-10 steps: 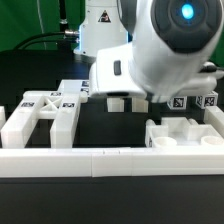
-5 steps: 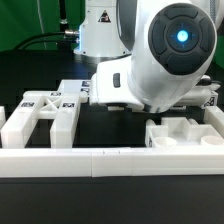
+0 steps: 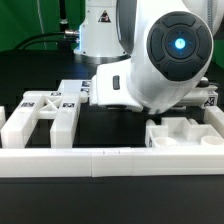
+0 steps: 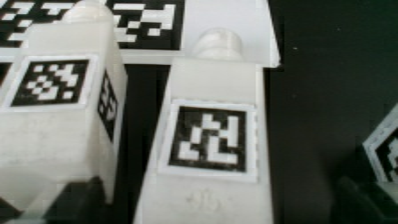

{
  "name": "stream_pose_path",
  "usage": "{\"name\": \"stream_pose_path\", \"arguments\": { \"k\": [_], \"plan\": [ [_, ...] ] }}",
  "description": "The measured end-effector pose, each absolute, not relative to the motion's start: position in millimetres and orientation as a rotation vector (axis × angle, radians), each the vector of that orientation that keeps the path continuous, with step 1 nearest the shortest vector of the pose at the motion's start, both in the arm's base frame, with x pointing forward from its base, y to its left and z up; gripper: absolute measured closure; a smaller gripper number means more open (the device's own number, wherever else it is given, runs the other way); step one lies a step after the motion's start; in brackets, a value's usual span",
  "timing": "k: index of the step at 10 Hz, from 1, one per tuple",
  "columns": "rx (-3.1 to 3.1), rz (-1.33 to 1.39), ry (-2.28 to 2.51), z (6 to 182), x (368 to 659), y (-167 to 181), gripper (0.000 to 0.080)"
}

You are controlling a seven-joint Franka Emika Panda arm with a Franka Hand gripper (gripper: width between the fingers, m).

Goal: Assemble chair

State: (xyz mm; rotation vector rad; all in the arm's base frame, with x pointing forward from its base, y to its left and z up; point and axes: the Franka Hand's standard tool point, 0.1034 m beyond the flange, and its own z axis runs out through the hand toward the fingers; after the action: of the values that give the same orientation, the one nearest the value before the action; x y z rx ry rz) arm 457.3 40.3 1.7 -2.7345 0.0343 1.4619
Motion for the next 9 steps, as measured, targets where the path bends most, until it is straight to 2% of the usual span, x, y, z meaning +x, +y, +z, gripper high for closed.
{"name": "stream_pose_path", "arguments": {
  "k": [1,2,3,6,7,9],
  "plan": [
    [-2.734,1.462,0.033,1.7,457,40,0.0418],
    [-2.734,1.461,0.033,1.8,457,40,0.0418],
    [-2.734,1.461,0.032,2.0,458,40,0.0514],
    [-2.735,1.454,0.027,9.0,463,40,0.0514],
    [-2.728,1.458,0.017,22.2,469,40,0.0514],
    [-2.718,1.457,-0.004,59.9,491,40,0.0514]
  ]
}}
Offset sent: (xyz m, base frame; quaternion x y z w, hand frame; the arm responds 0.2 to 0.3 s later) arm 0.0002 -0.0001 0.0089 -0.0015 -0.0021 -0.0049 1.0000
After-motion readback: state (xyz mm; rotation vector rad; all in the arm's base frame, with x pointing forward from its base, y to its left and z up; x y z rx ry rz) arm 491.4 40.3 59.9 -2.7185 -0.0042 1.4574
